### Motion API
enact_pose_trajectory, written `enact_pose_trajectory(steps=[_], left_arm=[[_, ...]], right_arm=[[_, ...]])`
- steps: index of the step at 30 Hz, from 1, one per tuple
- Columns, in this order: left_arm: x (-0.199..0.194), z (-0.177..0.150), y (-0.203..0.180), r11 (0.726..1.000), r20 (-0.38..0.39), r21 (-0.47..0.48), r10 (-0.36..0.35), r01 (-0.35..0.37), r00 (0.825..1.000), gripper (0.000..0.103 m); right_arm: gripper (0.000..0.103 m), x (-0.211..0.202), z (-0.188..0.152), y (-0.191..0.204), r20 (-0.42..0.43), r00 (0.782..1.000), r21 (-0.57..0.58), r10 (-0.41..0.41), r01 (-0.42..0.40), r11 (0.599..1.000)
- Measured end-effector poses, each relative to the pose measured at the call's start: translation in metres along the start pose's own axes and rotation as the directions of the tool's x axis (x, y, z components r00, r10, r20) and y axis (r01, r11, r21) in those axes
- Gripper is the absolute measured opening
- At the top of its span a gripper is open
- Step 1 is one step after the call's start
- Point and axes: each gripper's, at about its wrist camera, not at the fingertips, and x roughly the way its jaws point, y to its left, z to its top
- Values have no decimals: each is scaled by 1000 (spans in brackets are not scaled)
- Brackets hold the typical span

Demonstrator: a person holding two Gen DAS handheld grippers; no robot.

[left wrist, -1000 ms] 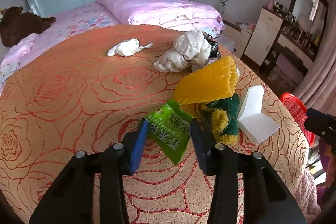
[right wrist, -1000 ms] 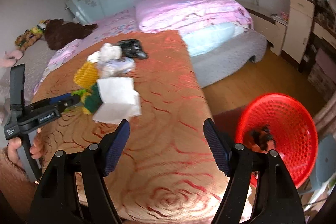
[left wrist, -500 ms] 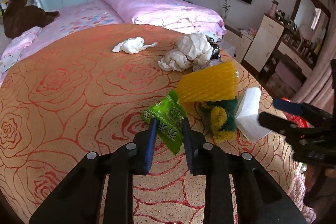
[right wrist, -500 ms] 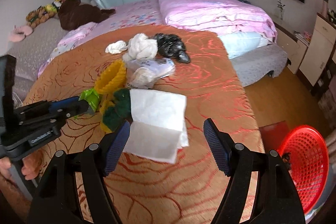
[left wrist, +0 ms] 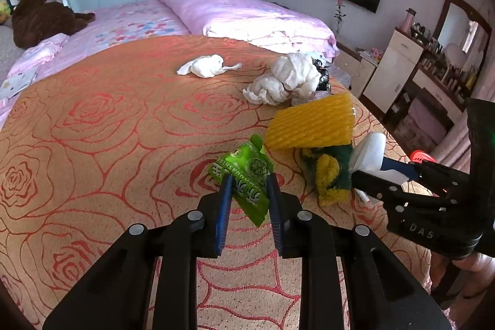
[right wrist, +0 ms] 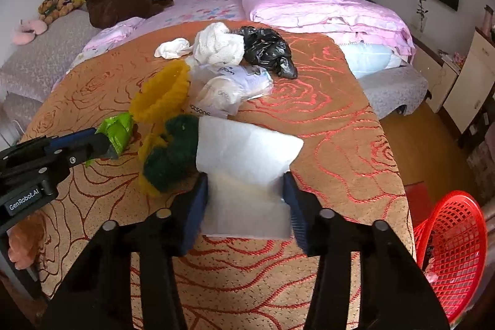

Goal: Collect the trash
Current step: 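Grasp the green wrapper with the left tool while the right tool grasps the white tissue, then carry both items over the red basket and open both tools to drop them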

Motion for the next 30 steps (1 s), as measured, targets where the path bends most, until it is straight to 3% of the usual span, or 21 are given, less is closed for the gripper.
enact_pose_trajectory(steps=[9,30], left_arm=[[-10,-2,-1,1000,21,-10,13,-13,1000,22],[-41,13,-34,999,95,49,-3,-2,995,21]], right_arm=[[30,-8,-7,-9,10,1000,28,17,-17,999],[30,-67,-14,-45,124,992,144,-1,-17,989]])
